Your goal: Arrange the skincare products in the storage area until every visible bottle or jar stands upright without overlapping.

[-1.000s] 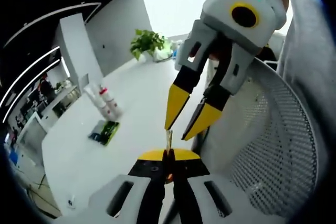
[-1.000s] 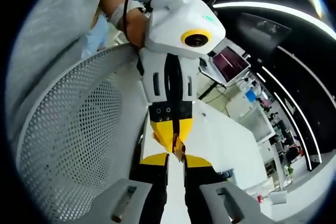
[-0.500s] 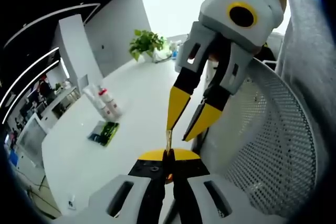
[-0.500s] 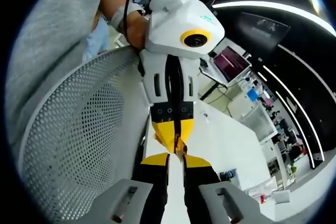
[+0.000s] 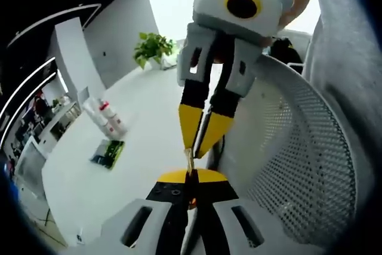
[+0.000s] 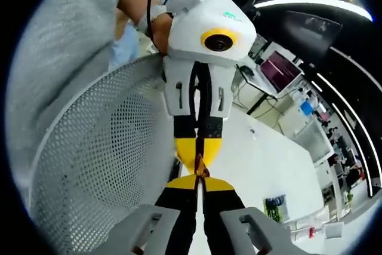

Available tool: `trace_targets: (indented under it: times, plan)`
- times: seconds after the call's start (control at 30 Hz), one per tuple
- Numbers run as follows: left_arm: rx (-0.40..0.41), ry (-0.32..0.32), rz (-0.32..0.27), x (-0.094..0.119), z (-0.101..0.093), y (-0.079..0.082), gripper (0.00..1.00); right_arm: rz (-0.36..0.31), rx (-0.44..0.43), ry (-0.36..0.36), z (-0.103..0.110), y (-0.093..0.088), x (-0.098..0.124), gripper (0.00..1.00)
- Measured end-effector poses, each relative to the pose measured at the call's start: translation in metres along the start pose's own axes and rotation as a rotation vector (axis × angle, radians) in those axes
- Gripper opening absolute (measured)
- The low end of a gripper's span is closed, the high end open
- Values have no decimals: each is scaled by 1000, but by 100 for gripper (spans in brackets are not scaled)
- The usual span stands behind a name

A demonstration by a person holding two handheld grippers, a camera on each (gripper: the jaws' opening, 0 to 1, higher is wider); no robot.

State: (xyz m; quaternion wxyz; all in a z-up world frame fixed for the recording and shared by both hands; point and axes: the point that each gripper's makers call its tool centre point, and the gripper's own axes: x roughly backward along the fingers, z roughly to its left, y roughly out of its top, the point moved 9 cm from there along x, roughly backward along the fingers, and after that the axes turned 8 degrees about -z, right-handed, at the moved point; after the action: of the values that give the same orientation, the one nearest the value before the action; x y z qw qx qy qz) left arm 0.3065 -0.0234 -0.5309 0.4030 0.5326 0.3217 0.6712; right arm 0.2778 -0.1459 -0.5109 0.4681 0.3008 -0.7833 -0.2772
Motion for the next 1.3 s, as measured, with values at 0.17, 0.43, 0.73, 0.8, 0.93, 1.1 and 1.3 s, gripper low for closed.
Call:
trace_targets:
  times: [0.17, 0.43, 0.73, 0.8, 0.93, 1.1, 1.3]
  plan:
    - [-32, -26, 5, -1, -3, 0, 0, -10, 30, 92, 0, 0, -2, 0]
    - [-44, -44, 16, -1, -5, 0, 0, -1, -4, 153, -4, 1, -7, 0]
    - [35, -32, -49, 2, 0, 3, 1, -40, -235, 156, -12, 1, 2, 0]
    - [85, -29, -73, 2, 0, 5, 2, -58, -262, 150, -13, 1, 6, 0]
    - [122, -12, -107, 4, 4, 8, 6, -84, -341, 129, -14, 0, 11, 0]
    - [145, 2, -142, 6, 7, 10, 11, -120, -416, 100, -15, -1, 17, 0]
    - [157, 29, -161, 6, 10, 11, 18, -129, -473, 80, -12, -7, 20, 0]
